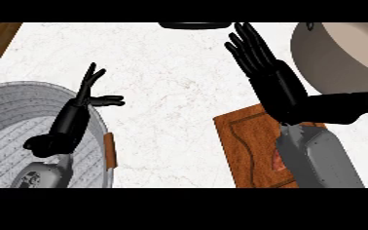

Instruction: Pick the sweet potato from the cutting board and place it in the pot

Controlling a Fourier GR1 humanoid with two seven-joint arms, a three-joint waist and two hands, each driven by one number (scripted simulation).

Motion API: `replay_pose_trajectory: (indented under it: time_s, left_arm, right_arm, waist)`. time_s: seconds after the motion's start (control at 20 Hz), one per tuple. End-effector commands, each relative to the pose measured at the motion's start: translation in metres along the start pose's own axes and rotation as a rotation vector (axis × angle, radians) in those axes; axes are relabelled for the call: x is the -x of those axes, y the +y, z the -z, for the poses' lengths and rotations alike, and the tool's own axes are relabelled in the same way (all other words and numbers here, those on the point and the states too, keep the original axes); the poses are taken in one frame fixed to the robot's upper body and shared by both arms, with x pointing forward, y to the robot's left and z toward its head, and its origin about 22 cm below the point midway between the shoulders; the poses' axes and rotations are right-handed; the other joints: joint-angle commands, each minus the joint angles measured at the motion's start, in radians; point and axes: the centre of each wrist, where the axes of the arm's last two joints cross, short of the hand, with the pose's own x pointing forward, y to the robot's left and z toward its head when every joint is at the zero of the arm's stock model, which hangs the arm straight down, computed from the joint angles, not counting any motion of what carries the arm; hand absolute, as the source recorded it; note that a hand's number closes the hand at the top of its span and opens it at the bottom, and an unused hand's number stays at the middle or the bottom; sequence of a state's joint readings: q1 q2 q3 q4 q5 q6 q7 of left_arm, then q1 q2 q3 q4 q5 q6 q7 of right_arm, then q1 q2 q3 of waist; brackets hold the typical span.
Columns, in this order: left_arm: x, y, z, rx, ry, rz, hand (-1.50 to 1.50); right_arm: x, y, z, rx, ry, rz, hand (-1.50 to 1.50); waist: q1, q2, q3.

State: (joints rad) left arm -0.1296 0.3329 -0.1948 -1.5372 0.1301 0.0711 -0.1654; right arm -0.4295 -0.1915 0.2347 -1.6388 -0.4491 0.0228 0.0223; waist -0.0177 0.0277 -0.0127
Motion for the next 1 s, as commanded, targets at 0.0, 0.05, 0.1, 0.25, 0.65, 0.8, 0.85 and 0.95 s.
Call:
replay_pose_trajectory:
  time_s: [0.0,0.05,0.1,0.25,0.65,0.8,0.85,0.95]
  left_arm:
    - [0.003,-0.005,0.01,-0.065,0.036,-0.028,0.0]
    - [-0.006,0.023,-0.003,-0.124,0.045,-0.019,0.0]
    - [-0.012,0.03,-0.01,-0.176,0.064,-0.009,0.0]
    - [-0.005,0.057,-0.029,-0.357,0.115,0.003,0.0]
    - [-0.024,0.053,-0.029,-0.381,0.185,-0.121,0.0]
    - [-0.032,0.051,-0.019,-0.376,0.194,-0.1,0.0]
    - [-0.038,0.049,-0.022,-0.375,0.186,-0.104,0.0]
    - [-0.032,0.046,-0.01,-0.371,0.186,-0.096,0.0]
  right_arm:
    - [0.005,-0.045,-0.033,0.13,0.033,-0.076,1.5]
    - [0.008,-0.073,-0.053,0.26,0.069,-0.156,1.5]
    - [-0.002,-0.092,-0.065,0.354,0.071,-0.226,1.5]
    - [-0.026,-0.154,-0.112,0.632,0.108,-0.425,1.5]
    - [0.003,-0.171,-0.209,0.754,0.093,-0.76,-1.5]
    - [-0.015,-0.174,-0.22,0.701,0.052,-0.797,-1.5]
    - [-0.019,-0.162,-0.237,0.642,0.065,-0.798,-1.5]
    - [-0.031,-0.174,-0.225,0.582,0.166,-0.805,-1.5]
  waist:
    - [0.004,-0.026,0.013]
    - [-0.002,-0.026,0.014]
    - [-0.02,-0.03,0.016]
    - [-0.063,-0.023,0.019]
    - [-0.042,-0.03,0.018]
    - [-0.028,-0.03,0.015]
    - [-0.042,-0.036,0.014]
    - [-0.021,-0.026,0.012]
